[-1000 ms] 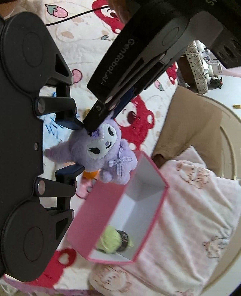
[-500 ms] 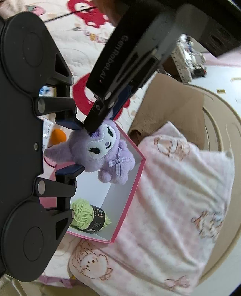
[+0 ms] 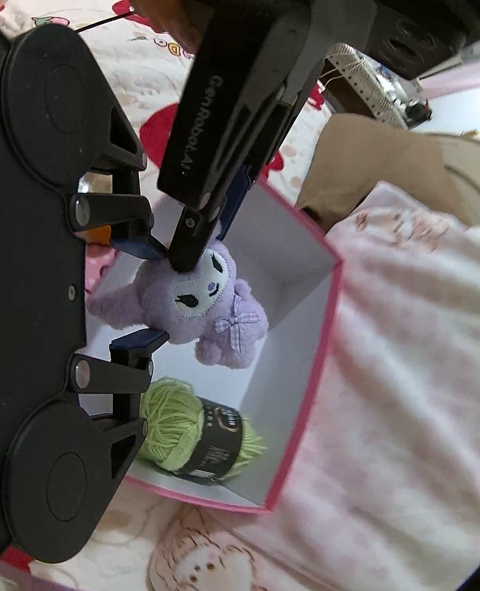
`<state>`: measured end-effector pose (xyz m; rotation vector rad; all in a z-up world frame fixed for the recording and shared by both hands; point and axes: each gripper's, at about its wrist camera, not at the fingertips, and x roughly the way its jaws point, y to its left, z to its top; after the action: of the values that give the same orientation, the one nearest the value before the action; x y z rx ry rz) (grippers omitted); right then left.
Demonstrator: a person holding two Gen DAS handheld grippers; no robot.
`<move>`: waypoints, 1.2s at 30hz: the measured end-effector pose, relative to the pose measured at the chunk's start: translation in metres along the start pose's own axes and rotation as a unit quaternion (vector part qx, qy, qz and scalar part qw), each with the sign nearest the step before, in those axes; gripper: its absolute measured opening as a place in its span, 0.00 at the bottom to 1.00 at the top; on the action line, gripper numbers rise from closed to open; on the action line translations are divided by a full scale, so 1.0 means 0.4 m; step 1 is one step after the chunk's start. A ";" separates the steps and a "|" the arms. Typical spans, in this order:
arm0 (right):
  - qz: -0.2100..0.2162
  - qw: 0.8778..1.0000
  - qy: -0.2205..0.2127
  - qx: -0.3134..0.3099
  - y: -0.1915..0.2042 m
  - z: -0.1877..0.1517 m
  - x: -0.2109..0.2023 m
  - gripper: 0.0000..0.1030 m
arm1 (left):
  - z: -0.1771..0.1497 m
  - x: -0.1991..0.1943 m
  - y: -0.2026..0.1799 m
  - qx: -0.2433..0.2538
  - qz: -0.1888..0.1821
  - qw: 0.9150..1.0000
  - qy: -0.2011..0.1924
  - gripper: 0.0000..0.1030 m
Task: Organize objects
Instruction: 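Carry the plush toy into the pink box beside the yarn and release, then withdraw the left tool from the box toward the blue tissue pack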
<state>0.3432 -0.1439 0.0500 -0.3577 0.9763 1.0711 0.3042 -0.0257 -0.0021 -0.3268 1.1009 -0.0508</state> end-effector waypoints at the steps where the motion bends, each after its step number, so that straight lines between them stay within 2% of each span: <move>1: 0.003 1.000 0.010 0.005 -0.010 0.001 0.019 0.45 | 0.006 0.023 0.006 -0.003 0.000 1.000 0.007 0.31; 9: 0.013 0.997 0.059 0.040 -0.055 0.001 0.125 0.45 | 0.012 0.127 0.045 -0.023 0.001 0.999 0.034 0.31; 13: 0.004 0.996 0.078 0.043 -0.061 0.002 0.150 0.45 | 0.010 0.158 0.058 -0.047 0.001 0.998 0.045 0.31; 21: -0.029 0.993 0.106 0.046 -0.079 -0.001 0.165 0.43 | 0.009 0.201 0.043 -0.054 -0.010 0.997 0.055 0.31; 25: -0.055 0.992 0.113 0.022 -0.064 -0.003 0.179 0.40 | 0.009 0.217 0.034 -0.045 -0.001 0.997 0.057 0.29; 29: -0.050 0.994 0.099 0.024 -0.058 -0.006 0.162 0.43 | 0.010 0.220 0.033 -0.044 -0.003 0.998 0.048 0.29; 31: -0.051 0.995 0.084 0.020 -0.048 -0.010 0.135 0.43 | 0.007 0.210 0.035 -0.048 -0.010 0.998 0.043 0.34; 33: -0.047 0.996 0.066 0.025 -0.040 -0.015 0.098 0.46 | 0.002 0.187 0.033 -0.038 -0.009 0.999 0.026 0.47; 36: -0.048 0.998 0.037 0.035 -0.028 -0.028 0.033 0.49 | -0.006 0.136 0.022 -0.015 -0.007 1.000 0.003 0.57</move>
<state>0.3488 -0.1492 0.0311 -0.3853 1.0496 0.9390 0.3257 -0.0287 -0.0528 -0.3609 1.1052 -0.0480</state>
